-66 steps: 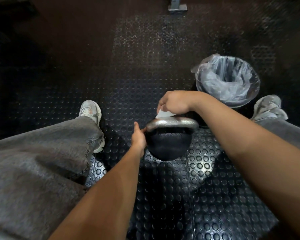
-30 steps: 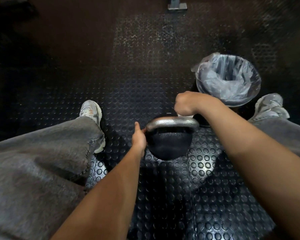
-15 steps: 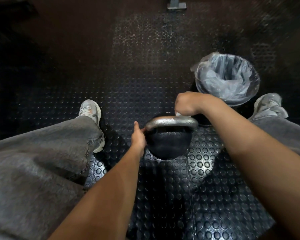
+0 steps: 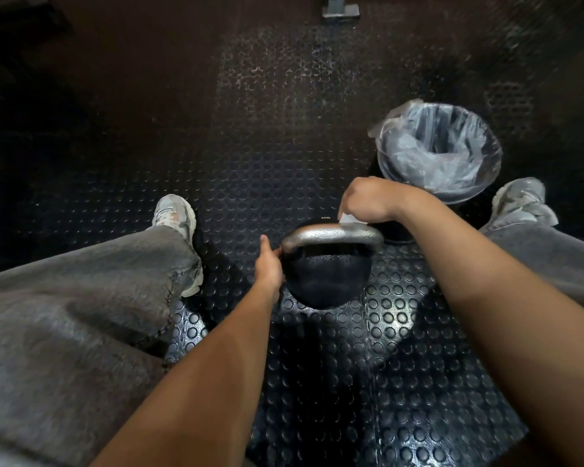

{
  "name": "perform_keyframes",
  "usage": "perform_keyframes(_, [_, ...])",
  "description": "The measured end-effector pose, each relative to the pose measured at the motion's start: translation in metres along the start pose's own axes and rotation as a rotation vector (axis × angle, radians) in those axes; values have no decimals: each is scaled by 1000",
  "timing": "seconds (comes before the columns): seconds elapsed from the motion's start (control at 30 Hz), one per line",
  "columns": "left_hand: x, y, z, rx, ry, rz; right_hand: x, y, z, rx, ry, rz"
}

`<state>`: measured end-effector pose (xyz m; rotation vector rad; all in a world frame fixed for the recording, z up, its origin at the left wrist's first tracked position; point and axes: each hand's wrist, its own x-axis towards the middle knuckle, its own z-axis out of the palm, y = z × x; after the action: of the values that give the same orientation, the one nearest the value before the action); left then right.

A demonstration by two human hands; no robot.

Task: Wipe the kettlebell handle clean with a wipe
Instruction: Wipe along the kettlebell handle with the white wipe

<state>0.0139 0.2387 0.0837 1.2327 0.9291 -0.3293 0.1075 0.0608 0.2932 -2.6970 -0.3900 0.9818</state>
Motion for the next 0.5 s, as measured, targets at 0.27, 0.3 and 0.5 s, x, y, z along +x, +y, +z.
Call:
perform_keyframes(0.27, [0, 1, 0, 15, -16, -13, -6, -10, 0, 280, -31, -173])
perform_keyframes(0.3, [2, 0, -1, 10, -19, -9, -8, -6, 0, 278, -12, -167])
perform_keyframes(0.5, [-2, 2, 0, 0, -28, -7, 10, -9, 9, 92, -24, -57])
